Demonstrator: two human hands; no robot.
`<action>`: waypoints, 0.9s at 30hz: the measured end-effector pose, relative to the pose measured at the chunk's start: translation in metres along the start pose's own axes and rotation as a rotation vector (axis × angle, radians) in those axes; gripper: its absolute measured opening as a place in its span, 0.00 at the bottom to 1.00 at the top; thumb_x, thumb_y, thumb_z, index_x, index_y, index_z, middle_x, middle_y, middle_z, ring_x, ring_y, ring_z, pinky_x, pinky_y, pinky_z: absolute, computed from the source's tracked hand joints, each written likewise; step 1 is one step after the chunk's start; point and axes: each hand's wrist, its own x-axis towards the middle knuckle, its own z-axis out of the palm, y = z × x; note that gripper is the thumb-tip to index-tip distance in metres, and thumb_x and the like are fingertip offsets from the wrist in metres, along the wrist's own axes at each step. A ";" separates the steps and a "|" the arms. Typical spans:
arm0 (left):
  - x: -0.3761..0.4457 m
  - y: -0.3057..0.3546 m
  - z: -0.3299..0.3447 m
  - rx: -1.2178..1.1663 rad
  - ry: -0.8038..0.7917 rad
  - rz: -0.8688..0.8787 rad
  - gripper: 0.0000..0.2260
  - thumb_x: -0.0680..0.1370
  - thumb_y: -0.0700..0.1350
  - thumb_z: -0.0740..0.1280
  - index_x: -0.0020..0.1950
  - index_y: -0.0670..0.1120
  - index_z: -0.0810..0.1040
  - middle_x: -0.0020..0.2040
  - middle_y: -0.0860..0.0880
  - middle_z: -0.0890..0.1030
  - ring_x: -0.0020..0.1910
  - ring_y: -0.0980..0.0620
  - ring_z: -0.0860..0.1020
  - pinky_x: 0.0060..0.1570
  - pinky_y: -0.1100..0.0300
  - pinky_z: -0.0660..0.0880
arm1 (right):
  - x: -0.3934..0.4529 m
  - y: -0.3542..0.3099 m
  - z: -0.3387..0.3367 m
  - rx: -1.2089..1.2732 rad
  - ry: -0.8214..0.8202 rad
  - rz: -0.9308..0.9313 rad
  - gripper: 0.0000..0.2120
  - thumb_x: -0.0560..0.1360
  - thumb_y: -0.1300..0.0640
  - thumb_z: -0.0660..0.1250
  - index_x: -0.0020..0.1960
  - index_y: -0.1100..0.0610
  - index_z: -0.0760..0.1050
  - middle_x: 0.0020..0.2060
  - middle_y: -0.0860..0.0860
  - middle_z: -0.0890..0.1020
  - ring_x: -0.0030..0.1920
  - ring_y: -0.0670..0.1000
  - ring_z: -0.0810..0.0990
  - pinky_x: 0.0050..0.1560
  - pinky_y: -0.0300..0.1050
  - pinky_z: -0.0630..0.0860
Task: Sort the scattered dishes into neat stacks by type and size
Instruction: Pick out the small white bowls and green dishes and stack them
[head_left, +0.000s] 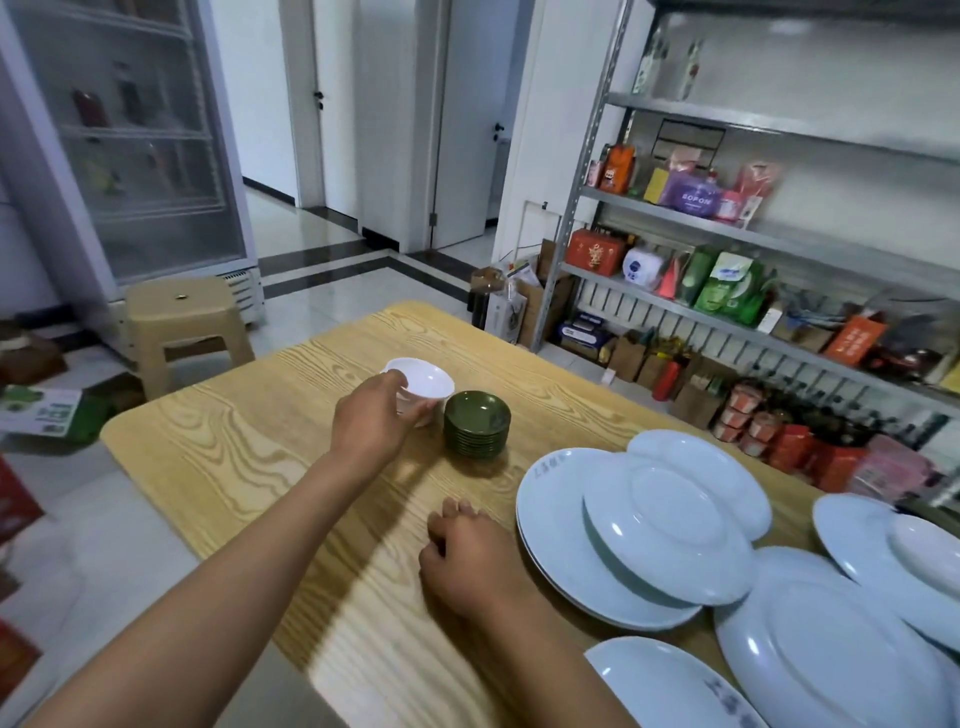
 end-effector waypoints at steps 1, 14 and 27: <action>0.005 0.000 0.000 -0.003 0.014 0.000 0.20 0.74 0.61 0.66 0.55 0.46 0.75 0.55 0.46 0.81 0.53 0.43 0.78 0.46 0.53 0.73 | 0.002 0.001 0.001 -0.006 -0.002 0.004 0.12 0.75 0.54 0.57 0.51 0.59 0.75 0.56 0.56 0.75 0.58 0.60 0.72 0.53 0.50 0.70; 0.018 -0.020 0.022 0.216 -0.317 -0.007 0.22 0.79 0.59 0.57 0.69 0.50 0.69 0.76 0.40 0.56 0.75 0.37 0.49 0.67 0.40 0.59 | 0.009 0.002 -0.015 0.011 0.001 -0.003 0.09 0.74 0.58 0.58 0.45 0.57 0.77 0.49 0.55 0.78 0.51 0.60 0.76 0.39 0.46 0.61; -0.072 0.068 -0.012 0.158 -0.277 0.350 0.21 0.83 0.51 0.50 0.76 0.49 0.61 0.78 0.48 0.54 0.77 0.49 0.48 0.72 0.45 0.52 | -0.008 0.020 -0.024 0.496 -0.160 0.165 0.20 0.74 0.61 0.56 0.64 0.58 0.74 0.60 0.59 0.79 0.59 0.59 0.77 0.61 0.53 0.73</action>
